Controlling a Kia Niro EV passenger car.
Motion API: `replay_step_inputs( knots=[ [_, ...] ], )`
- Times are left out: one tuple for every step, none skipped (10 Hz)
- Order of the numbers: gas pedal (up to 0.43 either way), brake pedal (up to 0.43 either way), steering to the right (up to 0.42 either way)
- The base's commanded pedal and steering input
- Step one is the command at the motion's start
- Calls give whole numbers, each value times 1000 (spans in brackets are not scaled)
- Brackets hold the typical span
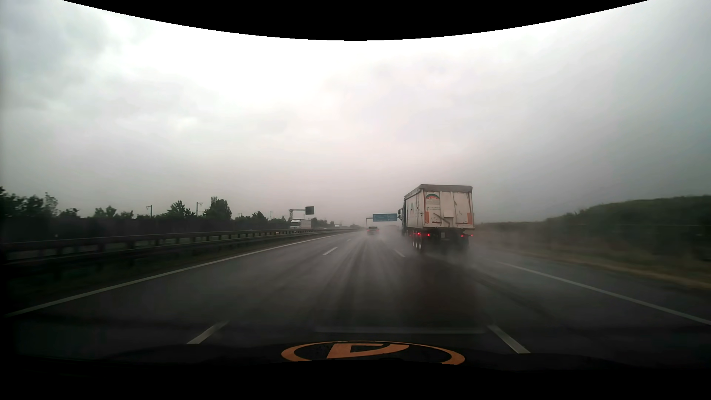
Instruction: Follow the waypoints while adhering to traffic rules and regulations
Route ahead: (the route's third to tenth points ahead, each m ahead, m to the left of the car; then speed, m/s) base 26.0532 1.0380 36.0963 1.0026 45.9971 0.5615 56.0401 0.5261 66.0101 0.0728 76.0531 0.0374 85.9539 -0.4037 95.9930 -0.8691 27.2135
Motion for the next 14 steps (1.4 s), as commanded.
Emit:
replay_step_inputs(
  knots=[
    [197, 0, 3],
    [197, 0, 3],
    [197, 0, 3],
    [209, 0, 2],
    [220, 0, 1],
    [228, 0, 1],
    [228, 0, 1],
    [228, 0, 1],
    [228, 0, 1],
    [228, 0, 1],
    [228, 0, 1],
    [228, 0, 1],
    [228, 0, 0],
    [228, 0, -1]
  ],
)
